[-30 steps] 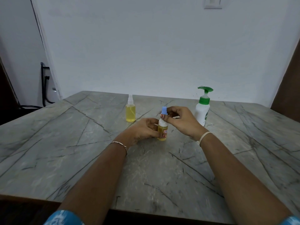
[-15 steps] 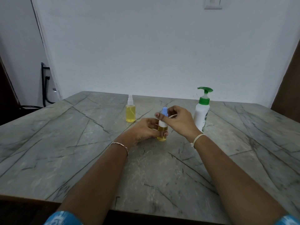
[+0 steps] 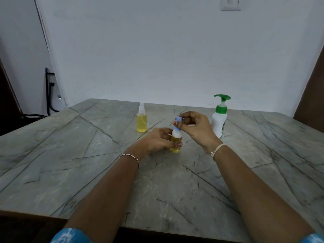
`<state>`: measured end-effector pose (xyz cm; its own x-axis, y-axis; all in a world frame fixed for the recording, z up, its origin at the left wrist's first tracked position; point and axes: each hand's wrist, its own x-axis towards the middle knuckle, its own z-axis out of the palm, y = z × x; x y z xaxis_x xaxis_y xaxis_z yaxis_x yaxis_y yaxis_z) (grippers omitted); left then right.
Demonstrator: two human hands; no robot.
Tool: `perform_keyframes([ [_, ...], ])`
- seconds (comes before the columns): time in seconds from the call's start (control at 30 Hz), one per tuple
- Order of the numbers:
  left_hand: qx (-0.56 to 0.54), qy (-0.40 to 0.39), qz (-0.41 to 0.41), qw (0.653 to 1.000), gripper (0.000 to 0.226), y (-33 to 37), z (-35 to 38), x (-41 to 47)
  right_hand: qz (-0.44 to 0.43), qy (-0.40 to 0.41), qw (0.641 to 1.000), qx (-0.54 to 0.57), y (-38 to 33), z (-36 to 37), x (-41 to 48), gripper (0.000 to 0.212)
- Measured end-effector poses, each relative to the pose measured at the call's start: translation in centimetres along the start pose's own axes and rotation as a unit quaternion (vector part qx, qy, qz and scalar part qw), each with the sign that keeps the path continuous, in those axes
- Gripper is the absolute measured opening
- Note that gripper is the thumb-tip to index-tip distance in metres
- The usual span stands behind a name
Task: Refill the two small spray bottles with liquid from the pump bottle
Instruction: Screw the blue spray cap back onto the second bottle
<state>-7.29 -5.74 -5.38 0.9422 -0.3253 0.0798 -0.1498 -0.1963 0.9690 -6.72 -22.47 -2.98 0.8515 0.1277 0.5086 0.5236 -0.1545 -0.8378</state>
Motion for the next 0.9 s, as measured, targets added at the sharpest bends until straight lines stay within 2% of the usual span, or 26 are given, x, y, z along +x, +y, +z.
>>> perform_keyframes([
  [0.1, -0.002, 0.001, 0.001, 1.000, 0.040, 0.0, 0.0, 0.0, 0.000, 0.034, 0.998, -0.047, 0.3, 0.5, -0.1, 0.032],
  [0.17, -0.004, 0.002, -0.001, 1.000, 0.041, -0.1, 0.0, 0.0, 0.005, 0.027, 0.998, -0.055, 0.3, 0.6, -0.3, 0.033],
  [0.27, -0.009, 0.003, 0.001, 1.000, 0.039, -0.2, 0.0, 0.0, 0.030, -0.059, 0.998, -0.009, 0.0, 0.2, -0.3, 0.025],
  [0.33, -0.008, 0.005, 0.004, 1.000, 0.037, -0.2, 0.0, 0.0, 0.056, -0.130, 0.989, 0.033, -0.3, -0.5, -0.3, 0.026],
  [0.4, -0.007, 0.003, 0.007, 1.000, 0.033, -0.1, 0.0, -0.1, 0.067, -0.162, 0.983, 0.047, -0.5, -1.1, -0.2, 0.028],
  [0.47, -0.013, 0.001, 0.009, 1.000, 0.032, 0.0, 0.1, -0.1, 0.056, -0.146, 0.987, 0.031, -0.5, -1.2, -0.2, 0.024],
  [0.53, -0.014, 0.001, 0.009, 1.000, 0.033, -0.1, 0.1, -0.1, 0.035, -0.087, 0.996, -0.002, -0.3, -1.0, -0.1, 0.021],
  [0.6, -0.014, 0.001, 0.008, 1.000, 0.039, -0.1, 0.1, 0.0, 0.020, -0.031, 0.999, -0.028, 0.0, -0.7, 0.0, 0.028],
  [0.67, -0.014, 0.001, 0.005, 1.000, 0.043, -0.2, 0.0, 0.1, 0.017, -0.013, 0.999, -0.044, 0.2, -0.4, 0.0, 0.034],
  [0.8, 0.000, 0.006, 0.000, 1.000, 0.043, -0.1, -0.1, 0.2, 0.066, -0.100, 0.993, -0.010, -0.2, -0.7, -0.1, 0.026],
  [0.9, 0.000, 0.003, 0.001, 1.000, 0.041, -0.1, -0.1, 0.2, 0.070, -0.162, 0.984, 0.019, -0.4, -1.4, -0.2, 0.022],
])
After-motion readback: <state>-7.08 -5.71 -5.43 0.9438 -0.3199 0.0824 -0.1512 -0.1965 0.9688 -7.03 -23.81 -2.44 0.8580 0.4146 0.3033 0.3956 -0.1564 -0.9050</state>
